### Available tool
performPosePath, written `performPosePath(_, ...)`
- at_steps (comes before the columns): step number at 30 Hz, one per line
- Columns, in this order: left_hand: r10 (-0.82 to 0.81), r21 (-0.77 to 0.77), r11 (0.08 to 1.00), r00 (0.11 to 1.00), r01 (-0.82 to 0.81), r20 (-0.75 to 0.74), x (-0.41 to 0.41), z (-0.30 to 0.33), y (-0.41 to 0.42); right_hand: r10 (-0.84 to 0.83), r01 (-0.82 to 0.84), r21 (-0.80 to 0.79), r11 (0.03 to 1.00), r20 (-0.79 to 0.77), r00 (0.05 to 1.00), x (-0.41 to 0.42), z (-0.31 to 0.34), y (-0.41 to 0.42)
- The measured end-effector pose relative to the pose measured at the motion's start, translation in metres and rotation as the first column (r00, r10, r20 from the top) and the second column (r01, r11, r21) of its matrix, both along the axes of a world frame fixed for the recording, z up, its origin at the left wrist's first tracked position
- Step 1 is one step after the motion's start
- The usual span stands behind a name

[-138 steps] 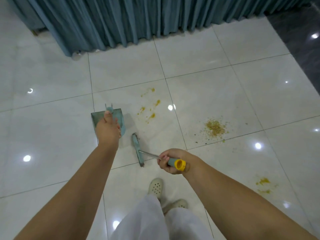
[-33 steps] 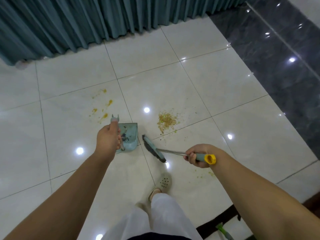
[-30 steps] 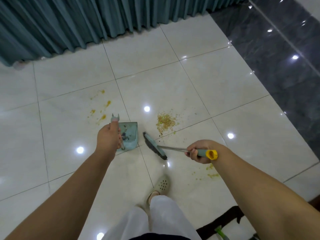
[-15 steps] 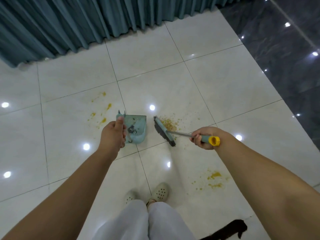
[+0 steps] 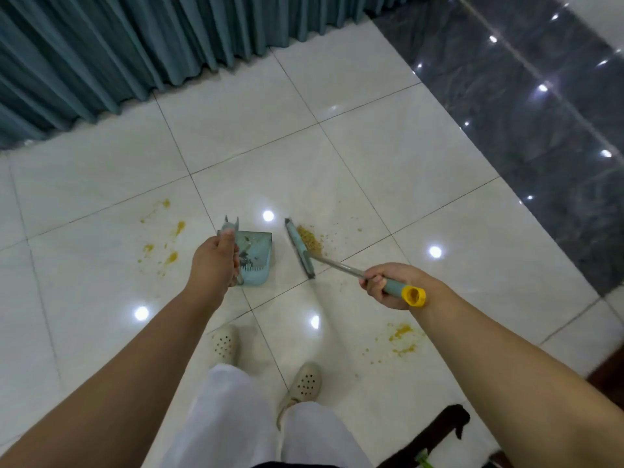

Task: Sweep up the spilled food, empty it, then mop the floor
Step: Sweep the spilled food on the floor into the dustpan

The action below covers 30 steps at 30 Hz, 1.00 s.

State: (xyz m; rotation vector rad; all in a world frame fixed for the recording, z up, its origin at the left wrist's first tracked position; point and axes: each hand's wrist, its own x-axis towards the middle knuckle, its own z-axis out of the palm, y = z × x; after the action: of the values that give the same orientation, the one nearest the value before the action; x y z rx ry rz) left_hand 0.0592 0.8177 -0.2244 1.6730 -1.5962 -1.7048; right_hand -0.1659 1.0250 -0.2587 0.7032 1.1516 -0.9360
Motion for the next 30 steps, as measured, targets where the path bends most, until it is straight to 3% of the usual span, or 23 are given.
performPosePath(8,-0.193,0.008,0.981,0.981,0.193,-0.017,-0.015,0.001,-0.054,-0.294,0.296,0.013,0.955,-0.072,0.953,0.047,0.028,-0.004)
performPosePath(16,-0.376,0.097,0.922,0.926,0.376,-0.011,-0.019,-0.002,-0.151,-0.557,0.566,0.073,0.821,-0.115,0.823,0.114,0.037,-0.031)
performPosePath(23,-0.535,0.156,0.833,0.845,0.530,-0.014,-0.040,0.002,-0.189,-0.806,0.833,0.055,0.551,-0.226,0.548,0.165,0.029,-0.069)
performPosePath(30,-0.591,0.129,0.798,0.806,0.589,-0.026,-0.048,0.001,-0.207,-0.892,0.935,0.112,0.338,-0.278,0.356,0.192,0.012,-0.099)
